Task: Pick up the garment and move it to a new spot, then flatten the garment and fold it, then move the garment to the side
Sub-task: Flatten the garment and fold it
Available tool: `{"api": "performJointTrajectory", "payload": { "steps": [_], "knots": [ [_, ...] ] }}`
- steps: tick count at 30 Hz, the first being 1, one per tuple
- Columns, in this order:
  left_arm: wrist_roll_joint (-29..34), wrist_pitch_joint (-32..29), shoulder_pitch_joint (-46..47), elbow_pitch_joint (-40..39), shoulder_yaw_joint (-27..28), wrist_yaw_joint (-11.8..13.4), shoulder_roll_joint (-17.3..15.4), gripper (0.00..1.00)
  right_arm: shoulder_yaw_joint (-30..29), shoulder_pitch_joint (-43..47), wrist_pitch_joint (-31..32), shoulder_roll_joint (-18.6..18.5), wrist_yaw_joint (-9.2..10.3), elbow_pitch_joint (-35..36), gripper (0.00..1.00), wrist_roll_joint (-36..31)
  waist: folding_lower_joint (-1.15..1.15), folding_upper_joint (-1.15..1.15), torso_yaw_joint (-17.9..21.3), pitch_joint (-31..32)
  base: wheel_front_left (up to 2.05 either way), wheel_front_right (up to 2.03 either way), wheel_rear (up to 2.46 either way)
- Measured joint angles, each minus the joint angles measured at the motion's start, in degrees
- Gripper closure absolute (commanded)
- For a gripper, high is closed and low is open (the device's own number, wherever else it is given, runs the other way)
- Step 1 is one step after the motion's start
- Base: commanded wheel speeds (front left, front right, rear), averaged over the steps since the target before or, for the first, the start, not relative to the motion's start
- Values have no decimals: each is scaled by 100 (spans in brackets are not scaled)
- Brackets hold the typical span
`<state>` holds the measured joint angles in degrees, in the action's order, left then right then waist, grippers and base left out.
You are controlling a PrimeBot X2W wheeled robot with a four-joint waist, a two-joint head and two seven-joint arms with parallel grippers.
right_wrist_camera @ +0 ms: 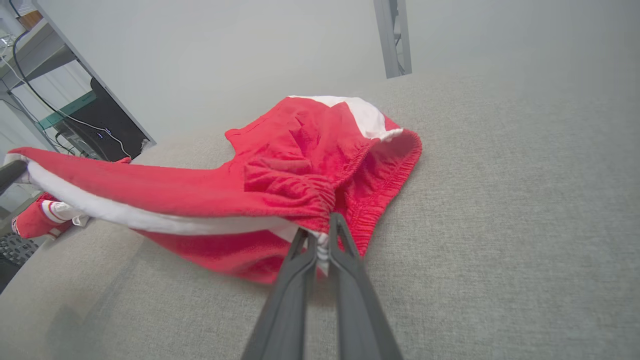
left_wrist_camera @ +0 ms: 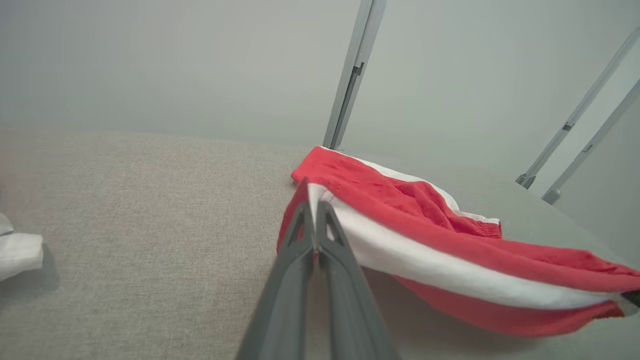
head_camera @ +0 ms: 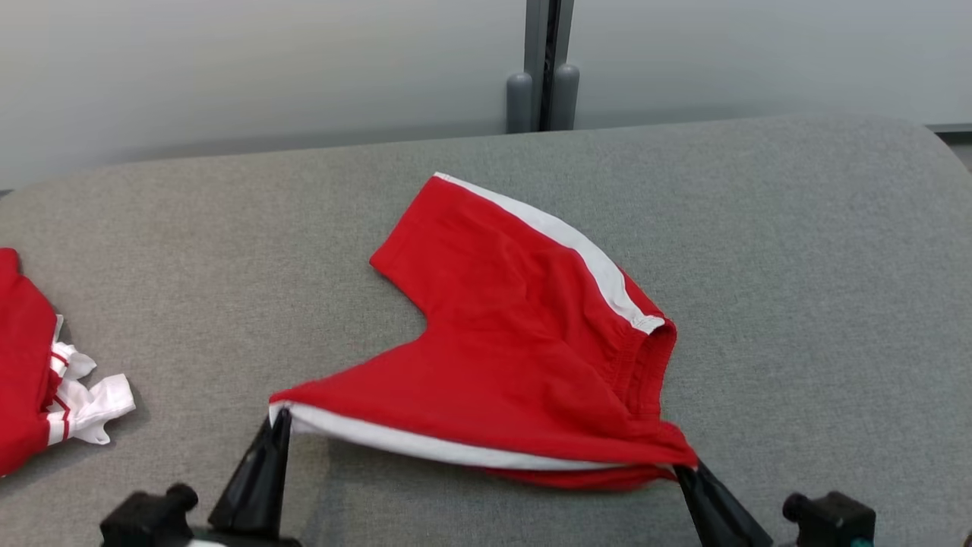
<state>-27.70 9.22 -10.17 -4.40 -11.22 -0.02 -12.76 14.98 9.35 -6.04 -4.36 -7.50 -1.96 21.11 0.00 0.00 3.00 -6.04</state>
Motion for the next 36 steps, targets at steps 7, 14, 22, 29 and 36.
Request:
{"api": "performJointTrajectory", "payload": {
  "steps": [7,14,22,29,36],
  "knots": [
    [53,-162,1014,-47,-1,-162,-160,100,-90,-812,29,57,0,-104,100,60,0,0,40,-443,0,0,0],
    [156,-359,2565,466,-198,-390,-186,100,-275,-1709,12,101,0,-414,100,179,0,0,19,-1014,0,0,0],
    [248,-571,4421,1685,-411,-547,-52,100,-315,-2729,-243,141,0,-1004,100,415,0,0,165,-1705,0,0,0],
    [230,-667,5644,3077,-594,-650,64,100,-9,-3332,-541,152,0,-1450,100,894,0,0,471,-2158,0,0,0],
    [123,-593,6469,4311,-742,-702,135,100,246,-3708,-761,156,0,-1834,100,1185,0,0,764,-2428,0,0,0]
  ]
}}
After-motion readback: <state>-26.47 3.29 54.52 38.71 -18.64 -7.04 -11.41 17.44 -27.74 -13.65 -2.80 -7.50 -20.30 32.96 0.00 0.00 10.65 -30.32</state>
